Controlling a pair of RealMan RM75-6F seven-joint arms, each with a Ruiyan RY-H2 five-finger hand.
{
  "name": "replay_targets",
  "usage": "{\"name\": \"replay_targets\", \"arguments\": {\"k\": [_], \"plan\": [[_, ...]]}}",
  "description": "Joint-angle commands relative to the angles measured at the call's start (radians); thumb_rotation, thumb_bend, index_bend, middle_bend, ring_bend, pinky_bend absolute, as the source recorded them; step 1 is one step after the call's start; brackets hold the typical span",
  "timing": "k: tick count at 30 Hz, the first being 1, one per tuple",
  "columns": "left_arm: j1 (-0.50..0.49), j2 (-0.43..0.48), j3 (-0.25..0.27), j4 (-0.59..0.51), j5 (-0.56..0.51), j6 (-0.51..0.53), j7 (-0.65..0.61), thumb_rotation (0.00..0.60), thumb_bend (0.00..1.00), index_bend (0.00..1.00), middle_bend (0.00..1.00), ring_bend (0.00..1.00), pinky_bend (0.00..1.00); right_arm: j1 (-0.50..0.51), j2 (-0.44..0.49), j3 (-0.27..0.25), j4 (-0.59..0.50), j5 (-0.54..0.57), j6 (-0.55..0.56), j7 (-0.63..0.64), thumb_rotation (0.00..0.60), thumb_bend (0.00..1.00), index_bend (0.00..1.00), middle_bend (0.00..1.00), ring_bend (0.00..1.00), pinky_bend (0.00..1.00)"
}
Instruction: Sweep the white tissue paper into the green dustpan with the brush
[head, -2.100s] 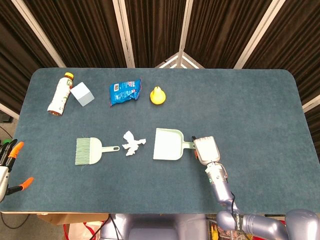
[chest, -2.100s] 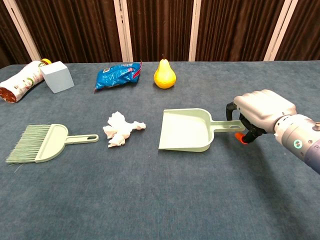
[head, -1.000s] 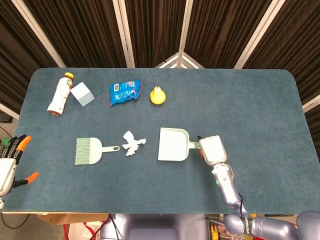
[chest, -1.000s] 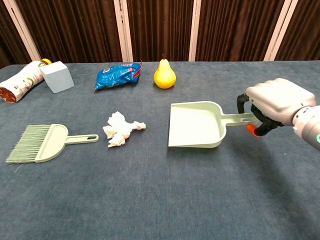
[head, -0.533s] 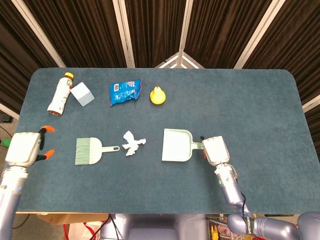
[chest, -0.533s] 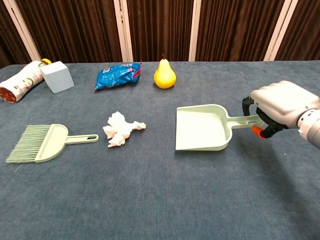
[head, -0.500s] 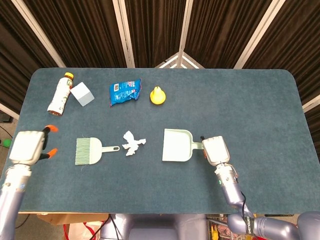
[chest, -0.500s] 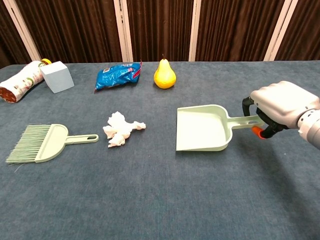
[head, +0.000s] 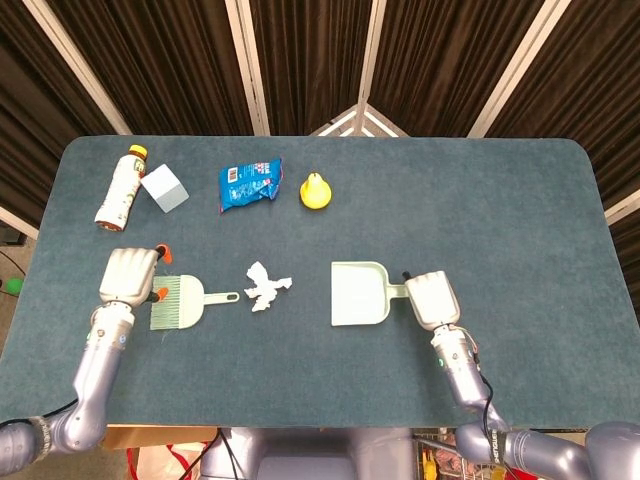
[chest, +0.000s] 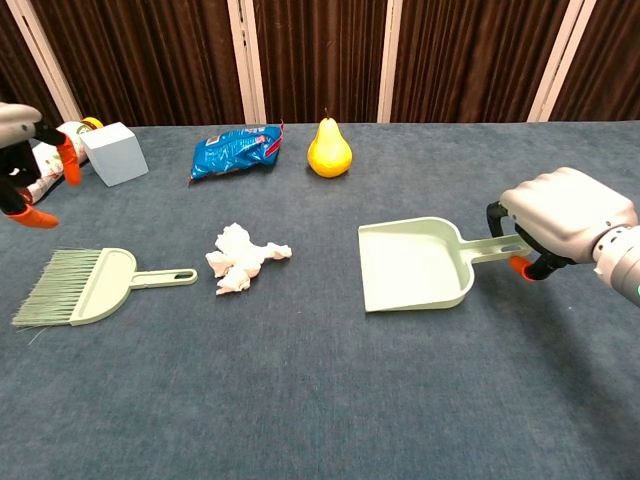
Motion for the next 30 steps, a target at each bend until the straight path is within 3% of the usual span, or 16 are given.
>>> {"name": "replay_targets", "arguments": {"k": [1,9,30], "plan": [[-0.034,-0.035,-0.003,0.017,-0.052,-0.006,0.031,0.600,0.29,0.44,0.94,0.93,1.00,0.000,-0.001,0.001,0.005,-0.003,-0.002,0.003,0.600,0.50,0.61,0.82,0.84,0.88],[-0.094,-0.127,0.019,0.037,-0.178,0.010,0.105,0.600,0.29,0.43,0.99,0.97,1.00,-0.002,0.002,0.007,0.008,-0.007,-0.007,0.011,0.600,0.51,0.61,0.82,0.84,0.88],[-0.158,-0.290,0.029,0.160,-0.287,0.026,0.084,0.600,0.39,0.42,1.00,0.97,1.00,-0.011,0.013,0.010,0.000,-0.013,-0.015,0.019,0.600,0.51,0.61,0.82,0.84,0.88]]}}
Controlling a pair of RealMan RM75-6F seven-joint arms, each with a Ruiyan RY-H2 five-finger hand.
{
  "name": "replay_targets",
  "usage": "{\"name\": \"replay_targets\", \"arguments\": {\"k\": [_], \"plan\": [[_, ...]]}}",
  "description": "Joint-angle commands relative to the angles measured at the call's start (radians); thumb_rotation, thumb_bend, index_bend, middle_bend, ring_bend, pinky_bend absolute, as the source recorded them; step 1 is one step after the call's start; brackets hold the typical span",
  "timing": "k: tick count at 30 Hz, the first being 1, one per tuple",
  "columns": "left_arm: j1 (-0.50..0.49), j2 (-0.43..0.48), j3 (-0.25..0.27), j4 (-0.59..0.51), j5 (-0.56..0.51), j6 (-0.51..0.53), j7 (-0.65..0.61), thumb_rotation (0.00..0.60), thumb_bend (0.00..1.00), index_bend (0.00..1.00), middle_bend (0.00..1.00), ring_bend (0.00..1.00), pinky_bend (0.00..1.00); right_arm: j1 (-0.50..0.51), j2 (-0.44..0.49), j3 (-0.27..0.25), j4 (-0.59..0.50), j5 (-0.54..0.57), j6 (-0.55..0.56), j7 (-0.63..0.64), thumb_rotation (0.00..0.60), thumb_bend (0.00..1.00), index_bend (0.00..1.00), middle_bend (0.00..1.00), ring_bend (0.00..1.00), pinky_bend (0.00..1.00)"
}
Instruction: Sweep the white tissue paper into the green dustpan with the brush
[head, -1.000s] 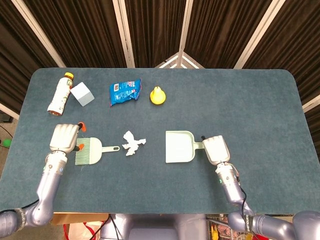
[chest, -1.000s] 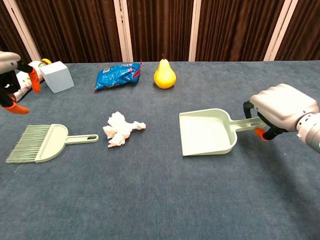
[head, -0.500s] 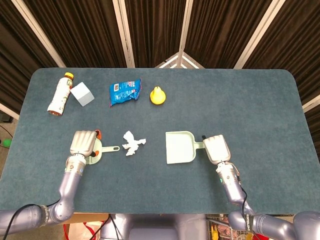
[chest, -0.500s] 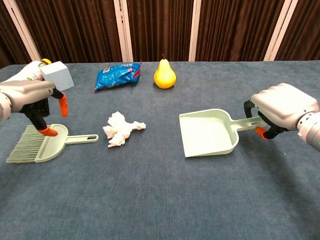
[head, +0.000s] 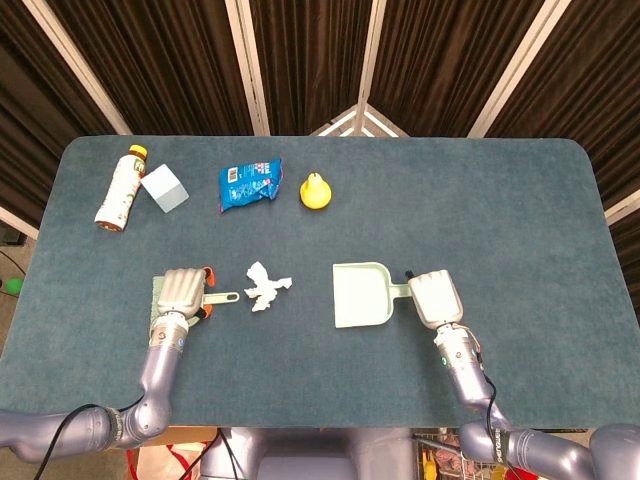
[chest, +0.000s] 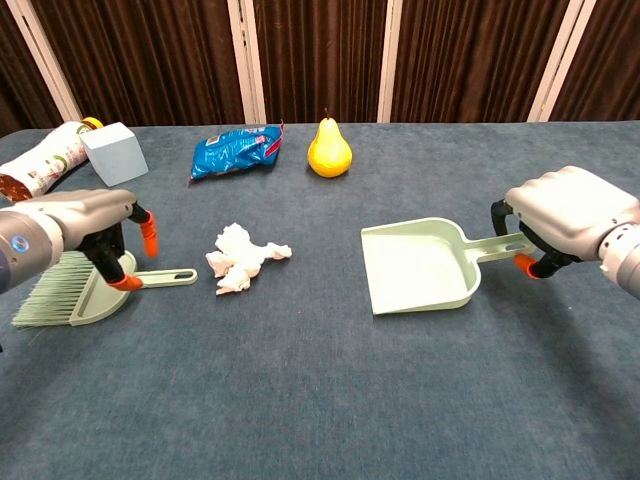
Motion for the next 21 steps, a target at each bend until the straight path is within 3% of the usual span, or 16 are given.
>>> {"name": "replay_targets", "arguments": {"k": [1,14,21], "plan": [[-0.007,-0.012,0.004,0.013,-0.006,0.000,0.000,0.600,0.39,0.42,1.00,0.97,1.00,-0.001,0.000,0.000,0.001,0.000,0.000,0.002,0.600,0.51,0.61,0.82,0.84,0.88],[-0.020,-0.061,0.008,0.074,-0.024,-0.022,-0.030,0.600,0.45,0.45,1.00,0.98,1.00,-0.006,0.007,-0.002,0.008,-0.007,-0.005,0.012,0.600,0.51,0.61,0.82,0.84,0.88],[-0.014,-0.069,0.014,0.078,0.015,-0.015,-0.066,0.600,0.56,0.67,1.00,1.00,1.00,-0.009,0.007,0.000,0.011,-0.007,-0.007,0.017,0.600,0.51,0.61,0.82,0.84,0.88]]}}
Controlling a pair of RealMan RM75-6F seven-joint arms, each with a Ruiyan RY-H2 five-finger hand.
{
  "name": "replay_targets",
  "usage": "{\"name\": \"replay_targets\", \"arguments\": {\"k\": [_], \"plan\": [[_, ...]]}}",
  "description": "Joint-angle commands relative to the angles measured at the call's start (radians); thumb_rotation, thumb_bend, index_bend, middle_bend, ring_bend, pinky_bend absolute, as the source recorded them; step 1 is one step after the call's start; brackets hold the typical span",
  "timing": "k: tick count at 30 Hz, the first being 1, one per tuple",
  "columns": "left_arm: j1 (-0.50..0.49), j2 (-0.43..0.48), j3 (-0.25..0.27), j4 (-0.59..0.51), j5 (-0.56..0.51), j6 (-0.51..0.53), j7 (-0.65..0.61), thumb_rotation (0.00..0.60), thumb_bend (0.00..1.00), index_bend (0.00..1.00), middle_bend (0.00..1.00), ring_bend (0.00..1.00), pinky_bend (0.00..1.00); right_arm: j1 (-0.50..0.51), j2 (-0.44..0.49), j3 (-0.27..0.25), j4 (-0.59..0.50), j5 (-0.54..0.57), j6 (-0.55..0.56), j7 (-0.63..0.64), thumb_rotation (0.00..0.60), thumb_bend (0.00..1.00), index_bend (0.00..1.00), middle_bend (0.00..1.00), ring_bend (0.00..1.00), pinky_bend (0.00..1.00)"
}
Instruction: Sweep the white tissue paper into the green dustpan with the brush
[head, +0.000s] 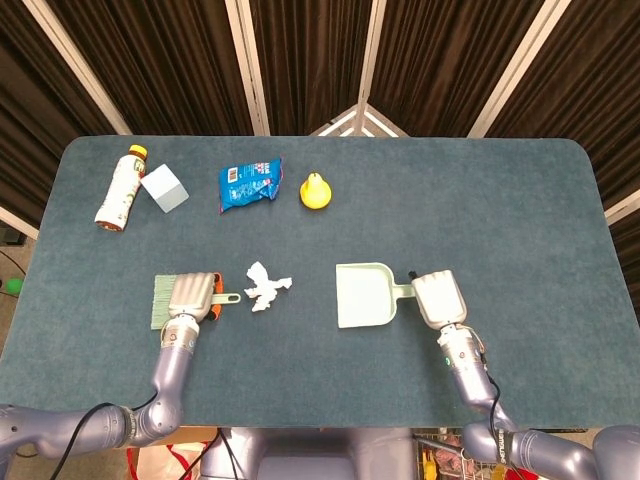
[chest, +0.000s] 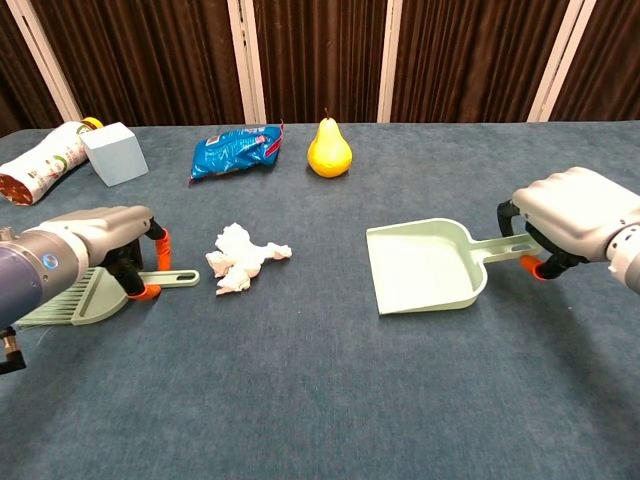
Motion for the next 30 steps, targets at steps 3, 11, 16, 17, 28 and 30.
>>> {"name": "replay_targets", "arguments": {"k": [3,11,16,17,28,30], "plan": [[0.011,0.004,-0.004,-0.006,0.048,0.015,-0.046,0.600,0.59,0.73,1.00,1.00,1.00,0.001,-0.001,0.001,-0.001,-0.005,0.002,0.002,0.600,0.51,0.61,0.82,0.84,0.88],[0.030,0.031,-0.043,-0.048,0.142,0.038,-0.161,0.600,0.63,0.78,1.00,1.00,1.00,0.001,0.004,0.009,-0.019,0.007,0.008,-0.033,0.600,0.51,0.61,0.82,0.84,0.88],[0.037,0.058,-0.088,-0.107,0.198,0.047,-0.249,0.600,0.64,0.79,1.00,1.00,1.00,0.001,0.009,0.014,-0.027,0.009,0.024,-0.060,0.600,0.51,0.61,0.82,0.84,0.88],[0.038,0.061,-0.095,-0.115,0.208,0.049,-0.263,0.600,0.64,0.79,1.00,1.00,1.00,0.000,0.010,0.015,-0.030,0.011,0.027,-0.067,0.600,0.51,0.61,0.82,0.84,0.88],[0.025,0.061,-0.126,-0.191,0.210,0.050,-0.302,0.600,0.65,0.79,1.00,1.00,1.00,-0.005,0.013,0.014,-0.088,0.016,0.060,-0.130,0.600,0.52,0.61,0.82,0.84,0.88],[0.020,0.053,-0.125,-0.198,0.208,0.053,-0.299,0.600,0.65,0.79,1.00,1.00,1.00,-0.005,0.005,0.012,-0.095,0.019,0.065,-0.143,0.600,0.52,0.61,0.82,0.84,0.88]]}}
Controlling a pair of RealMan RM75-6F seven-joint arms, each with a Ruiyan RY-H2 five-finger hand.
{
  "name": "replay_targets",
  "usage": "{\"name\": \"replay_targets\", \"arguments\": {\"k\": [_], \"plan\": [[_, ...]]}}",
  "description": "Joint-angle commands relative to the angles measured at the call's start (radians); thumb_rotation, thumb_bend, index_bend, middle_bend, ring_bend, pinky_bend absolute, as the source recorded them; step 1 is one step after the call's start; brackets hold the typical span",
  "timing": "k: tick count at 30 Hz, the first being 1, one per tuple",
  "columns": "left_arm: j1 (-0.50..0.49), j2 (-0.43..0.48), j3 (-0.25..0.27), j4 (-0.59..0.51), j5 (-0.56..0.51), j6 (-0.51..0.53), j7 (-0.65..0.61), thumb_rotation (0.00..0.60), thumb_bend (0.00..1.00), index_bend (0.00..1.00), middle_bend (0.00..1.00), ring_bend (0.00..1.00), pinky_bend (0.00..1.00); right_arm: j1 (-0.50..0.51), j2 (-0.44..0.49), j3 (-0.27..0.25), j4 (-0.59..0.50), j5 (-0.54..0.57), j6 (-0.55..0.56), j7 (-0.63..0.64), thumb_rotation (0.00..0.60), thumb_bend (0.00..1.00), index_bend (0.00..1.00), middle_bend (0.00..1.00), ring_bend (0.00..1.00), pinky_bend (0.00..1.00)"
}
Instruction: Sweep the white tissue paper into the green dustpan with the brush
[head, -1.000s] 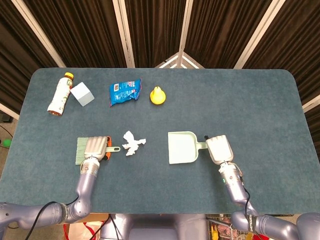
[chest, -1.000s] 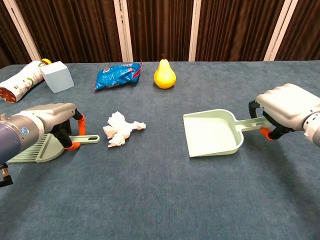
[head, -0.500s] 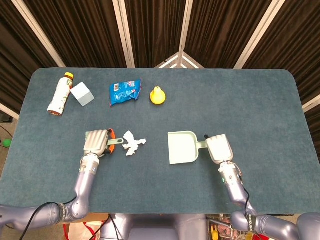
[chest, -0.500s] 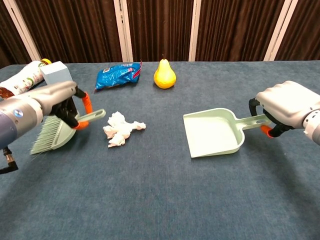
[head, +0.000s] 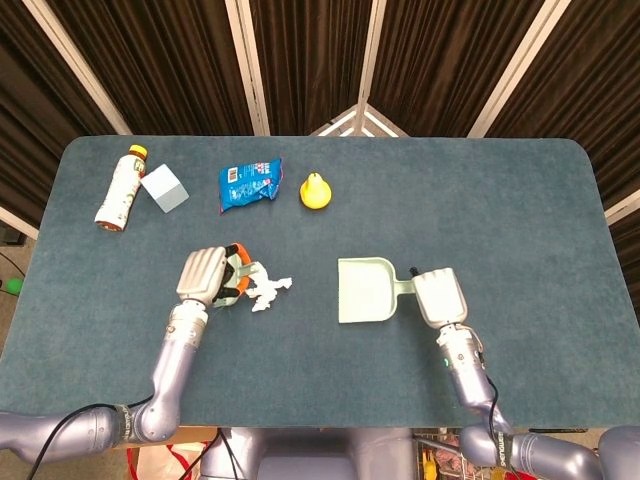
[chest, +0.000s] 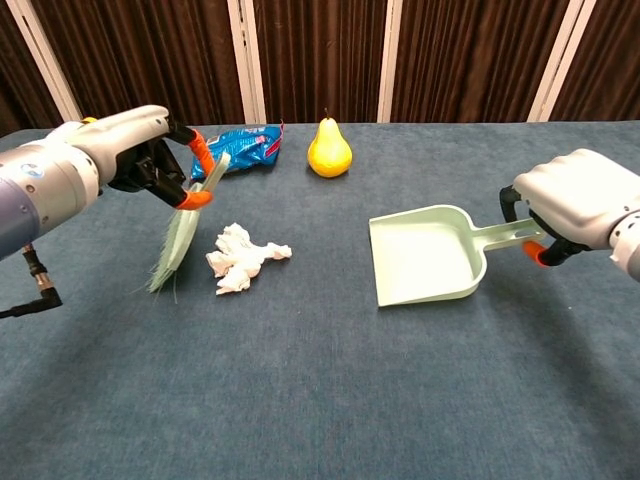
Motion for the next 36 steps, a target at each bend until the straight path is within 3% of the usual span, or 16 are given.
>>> {"name": "replay_targets", "arguments": {"k": [1,26,32,36], "plan": [[-0.008,-0.012,-0.001,-0.008,-0.003,0.004,0.003,0.600,0.65,0.79,1.00,1.00,1.00,-0.001,-0.013,-0.003,-0.010,0.003,0.007,-0.017,0.600,0.52,0.61,0.82,0.84,0.88],[-0.128,-0.189,-0.066,0.032,-0.050,-0.010,0.002,0.600,0.65,0.79,1.00,1.00,1.00,-0.013,-0.024,-0.004,0.017,0.010,0.020,-0.017,0.600,0.52,0.61,0.82,0.84,0.88],[-0.167,-0.240,-0.101,0.063,-0.014,-0.019,-0.039,0.600,0.65,0.79,1.00,1.00,1.00,-0.016,-0.007,-0.003,0.000,0.005,0.026,-0.016,0.600,0.52,0.61,0.82,0.84,0.88],[-0.159,-0.255,-0.096,0.052,0.078,-0.010,-0.127,0.600,0.65,0.79,1.00,1.00,1.00,-0.021,0.011,-0.002,-0.006,0.004,0.028,-0.011,0.600,0.52,0.61,0.82,0.84,0.88]]}}
